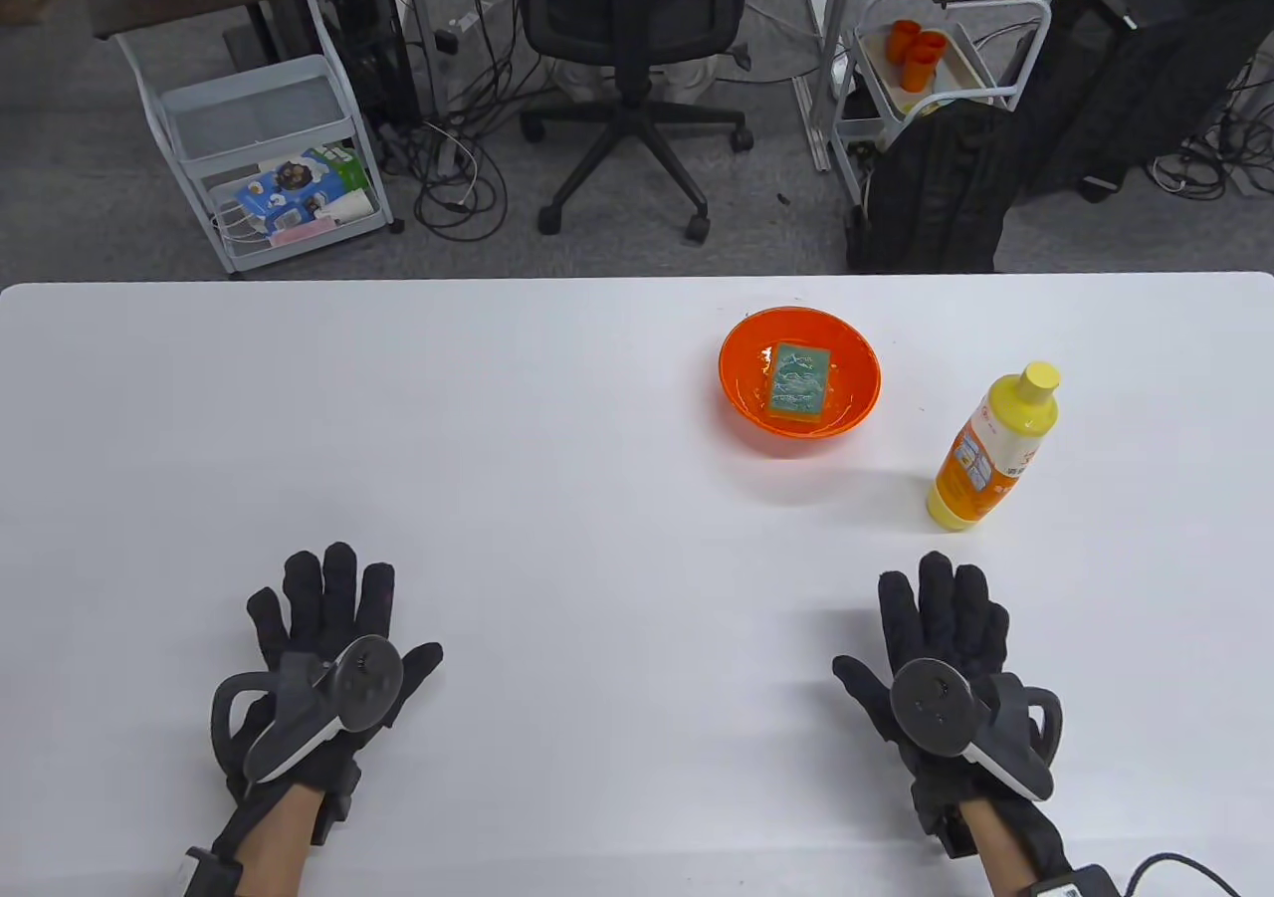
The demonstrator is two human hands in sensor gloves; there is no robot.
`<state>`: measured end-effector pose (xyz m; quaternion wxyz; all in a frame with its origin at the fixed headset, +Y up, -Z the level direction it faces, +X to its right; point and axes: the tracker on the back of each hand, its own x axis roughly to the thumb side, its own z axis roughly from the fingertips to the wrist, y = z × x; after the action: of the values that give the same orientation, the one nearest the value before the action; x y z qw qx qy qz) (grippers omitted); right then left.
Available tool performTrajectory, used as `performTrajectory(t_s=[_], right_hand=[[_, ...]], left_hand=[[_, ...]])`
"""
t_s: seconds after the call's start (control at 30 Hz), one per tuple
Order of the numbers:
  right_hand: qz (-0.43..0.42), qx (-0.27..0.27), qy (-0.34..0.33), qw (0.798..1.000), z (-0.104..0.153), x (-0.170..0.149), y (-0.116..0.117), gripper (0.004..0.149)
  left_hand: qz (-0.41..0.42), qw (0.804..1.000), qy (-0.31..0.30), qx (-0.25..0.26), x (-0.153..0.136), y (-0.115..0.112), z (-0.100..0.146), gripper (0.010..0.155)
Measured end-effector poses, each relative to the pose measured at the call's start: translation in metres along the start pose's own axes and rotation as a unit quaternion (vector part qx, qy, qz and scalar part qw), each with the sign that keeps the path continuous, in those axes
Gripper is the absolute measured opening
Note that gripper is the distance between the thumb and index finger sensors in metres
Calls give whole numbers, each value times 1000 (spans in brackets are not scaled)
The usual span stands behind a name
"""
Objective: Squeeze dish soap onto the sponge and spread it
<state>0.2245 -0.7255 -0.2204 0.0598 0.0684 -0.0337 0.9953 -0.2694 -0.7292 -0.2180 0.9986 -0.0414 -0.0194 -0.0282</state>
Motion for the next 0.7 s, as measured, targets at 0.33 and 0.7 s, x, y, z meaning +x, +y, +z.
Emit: performTrajectory(t_s=[0.33, 0.7], right_hand=[[18, -12, 42, 999, -133, 46, -8, 79], [117, -39, 68, 990, -212, 50, 33, 57]], left_hand=[[-1, 1000, -15, -1, -1, 1, -2, 91], [5, 1000, -18, 7, 0, 2, -2, 90]])
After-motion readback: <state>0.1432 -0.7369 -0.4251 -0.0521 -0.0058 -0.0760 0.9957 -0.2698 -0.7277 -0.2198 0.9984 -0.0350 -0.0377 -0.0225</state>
